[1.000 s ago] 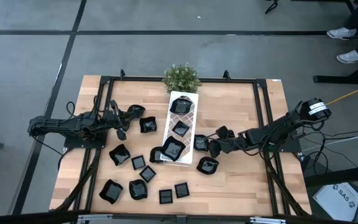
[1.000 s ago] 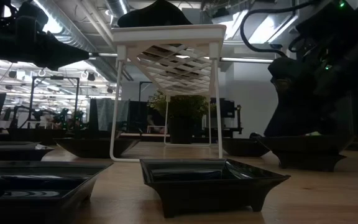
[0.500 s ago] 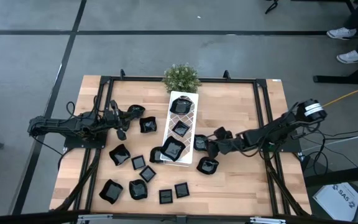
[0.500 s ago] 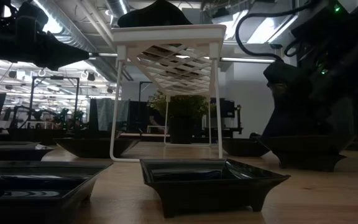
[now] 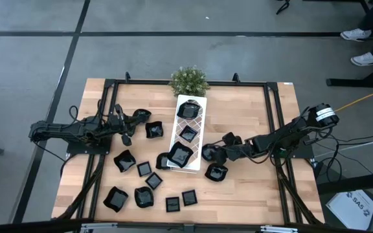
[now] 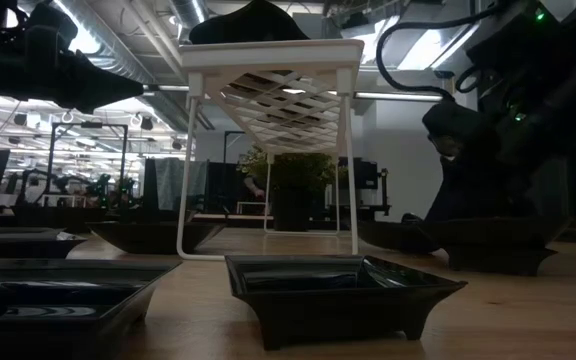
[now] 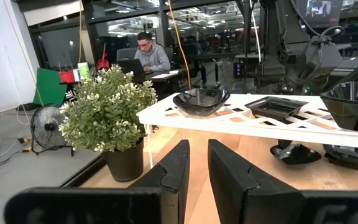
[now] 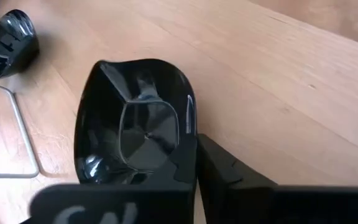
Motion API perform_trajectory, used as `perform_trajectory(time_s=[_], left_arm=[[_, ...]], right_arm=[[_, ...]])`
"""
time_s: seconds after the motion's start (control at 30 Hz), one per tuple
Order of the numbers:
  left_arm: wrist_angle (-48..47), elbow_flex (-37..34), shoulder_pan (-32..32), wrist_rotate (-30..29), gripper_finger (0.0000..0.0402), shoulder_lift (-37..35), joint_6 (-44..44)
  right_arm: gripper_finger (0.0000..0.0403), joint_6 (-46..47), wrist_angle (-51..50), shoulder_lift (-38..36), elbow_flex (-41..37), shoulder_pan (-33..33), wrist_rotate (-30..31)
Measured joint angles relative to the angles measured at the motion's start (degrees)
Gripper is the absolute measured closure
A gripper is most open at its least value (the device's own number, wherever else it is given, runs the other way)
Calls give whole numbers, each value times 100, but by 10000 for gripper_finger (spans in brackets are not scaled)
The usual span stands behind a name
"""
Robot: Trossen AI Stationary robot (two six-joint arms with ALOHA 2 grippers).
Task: Pick & Place Mini shaped plates
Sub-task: Stack the leaf shaped plate on top of the leaf shaped plate on the shelf
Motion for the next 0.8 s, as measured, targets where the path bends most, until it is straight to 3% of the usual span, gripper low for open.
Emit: perform_trajectory(time_s=[0.4,0.8], left_arm=[[-2,0,0,-1,348,0,2],[-2,0,0,-2,347,0,2]], right_arm=[[396,-214,-73,-79,0,2,363],[400,-510,-838,-893,0,2,1084]])
